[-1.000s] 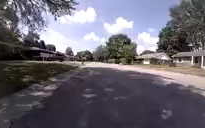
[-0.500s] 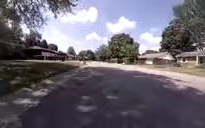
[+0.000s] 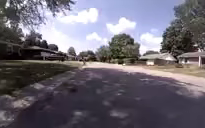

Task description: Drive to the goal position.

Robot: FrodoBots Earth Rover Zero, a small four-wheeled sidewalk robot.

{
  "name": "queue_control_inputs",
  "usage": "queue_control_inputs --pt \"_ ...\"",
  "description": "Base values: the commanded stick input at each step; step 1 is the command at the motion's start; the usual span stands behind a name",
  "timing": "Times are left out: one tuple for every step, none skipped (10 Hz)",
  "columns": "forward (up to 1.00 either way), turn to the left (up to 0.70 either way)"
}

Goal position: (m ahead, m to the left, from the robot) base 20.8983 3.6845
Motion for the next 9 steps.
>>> queue_control_inputs --pt "1.00 0.02" --pt "1.00 0.02" --pt "1.00 0.02" --pt "1.00 0.02" --pt "1.00 0.02" --pt "1.00 0.02" --pt "1.00 0.02" --pt "1.00 0.02" --pt "1.00 0.02"
